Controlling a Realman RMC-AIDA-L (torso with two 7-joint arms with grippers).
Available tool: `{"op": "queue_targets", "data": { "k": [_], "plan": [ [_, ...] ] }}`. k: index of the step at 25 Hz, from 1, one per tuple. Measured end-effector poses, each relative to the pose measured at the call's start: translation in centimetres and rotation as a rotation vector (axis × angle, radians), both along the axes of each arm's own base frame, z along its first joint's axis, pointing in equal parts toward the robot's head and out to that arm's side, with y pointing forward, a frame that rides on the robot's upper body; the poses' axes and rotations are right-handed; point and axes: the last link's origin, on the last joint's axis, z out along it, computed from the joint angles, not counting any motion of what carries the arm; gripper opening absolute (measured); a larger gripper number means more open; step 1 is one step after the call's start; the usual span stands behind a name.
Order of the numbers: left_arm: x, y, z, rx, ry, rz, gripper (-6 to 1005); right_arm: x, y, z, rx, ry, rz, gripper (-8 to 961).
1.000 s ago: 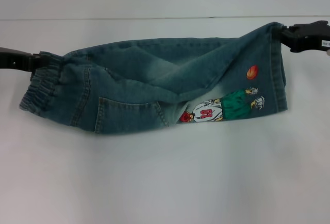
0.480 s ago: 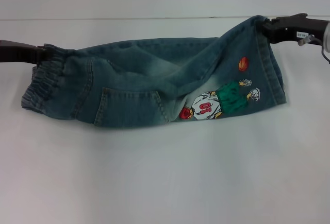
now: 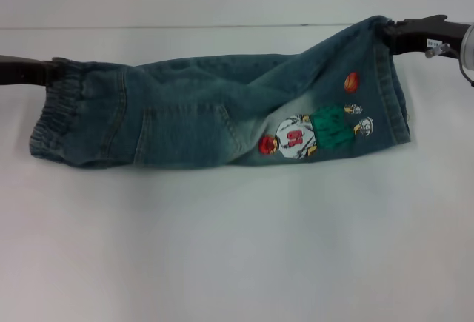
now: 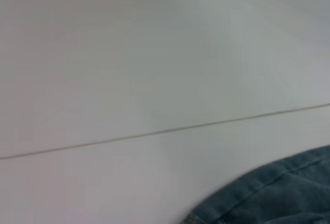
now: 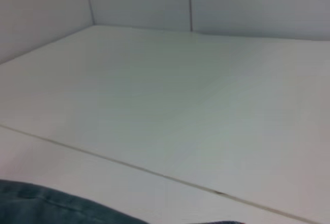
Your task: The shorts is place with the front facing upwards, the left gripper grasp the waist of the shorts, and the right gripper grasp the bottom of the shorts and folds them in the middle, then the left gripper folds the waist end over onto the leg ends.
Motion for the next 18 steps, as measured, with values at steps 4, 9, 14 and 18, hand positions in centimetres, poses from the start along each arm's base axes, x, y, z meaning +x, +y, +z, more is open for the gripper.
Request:
{"op": "queue_targets", "data": {
  "k": [4, 9, 14, 18],
  "plan": [
    [-0.25, 0.13, -0.10, 0.014, 0.004, 0.008, 69, 0.25, 0.34, 0.02, 0.027, -0.020, -0.014, 45],
    [-0.59, 0.30, -0.11, 0.033, 0.006, 0.020, 70, 0.34, 0.58, -0.02, 0.055, -0.019, -0.014, 46],
    [-0.72, 0.51, 0.09, 0.060, 0.008, 0.029, 71, 0.54, 0.70, 0.18, 0.075, -0.018, -0.005, 46],
    [-0.60, 0.66, 0.01, 0.071, 0.010, 0.026, 72, 0.30, 0.83, 0.02, 0.082, -0.040, 0.016, 46]
  ]
}}
